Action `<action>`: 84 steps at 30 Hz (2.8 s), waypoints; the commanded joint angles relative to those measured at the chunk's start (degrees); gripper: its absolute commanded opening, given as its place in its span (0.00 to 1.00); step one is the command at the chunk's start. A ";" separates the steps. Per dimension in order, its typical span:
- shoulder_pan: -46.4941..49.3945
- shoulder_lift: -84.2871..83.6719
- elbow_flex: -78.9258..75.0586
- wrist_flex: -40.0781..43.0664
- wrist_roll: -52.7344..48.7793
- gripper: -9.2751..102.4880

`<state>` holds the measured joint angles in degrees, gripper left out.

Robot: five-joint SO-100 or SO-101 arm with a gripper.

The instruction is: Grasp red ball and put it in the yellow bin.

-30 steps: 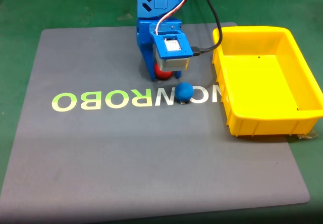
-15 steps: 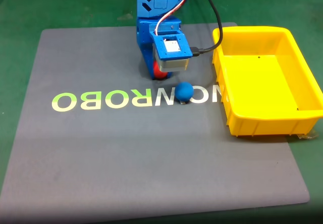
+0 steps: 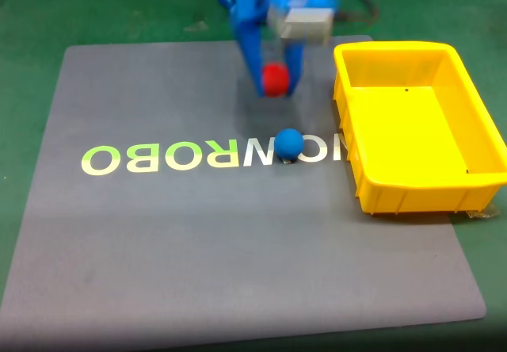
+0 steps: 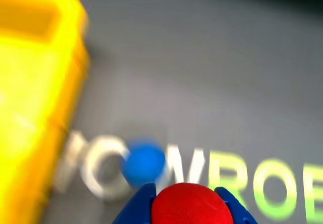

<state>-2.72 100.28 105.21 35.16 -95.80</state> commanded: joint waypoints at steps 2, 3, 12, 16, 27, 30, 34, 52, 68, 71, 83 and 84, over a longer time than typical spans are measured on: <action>-6.06 2.64 -10.02 -2.29 3.43 0.08; -7.56 2.02 -10.99 -2.37 3.52 0.08; -19.95 -1.49 -12.22 -3.69 4.31 0.08; -23.47 -2.72 -12.22 -3.96 4.66 0.08; -23.55 -2.81 -12.22 -2.20 4.39 0.38; -23.03 -2.11 -12.13 -1.58 4.04 0.42; -22.32 -0.26 -11.95 -0.35 4.22 0.42; -6.33 71.37 45.44 33.93 -0.62 0.10; 3.52 90.09 60.12 51.42 4.39 0.08; 7.29 90.00 64.69 47.11 1.58 0.08; 10.02 90.18 72.25 44.21 -0.88 0.08; 9.84 90.18 72.25 44.21 -0.97 0.08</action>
<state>8.35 189.93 175.69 79.19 -96.15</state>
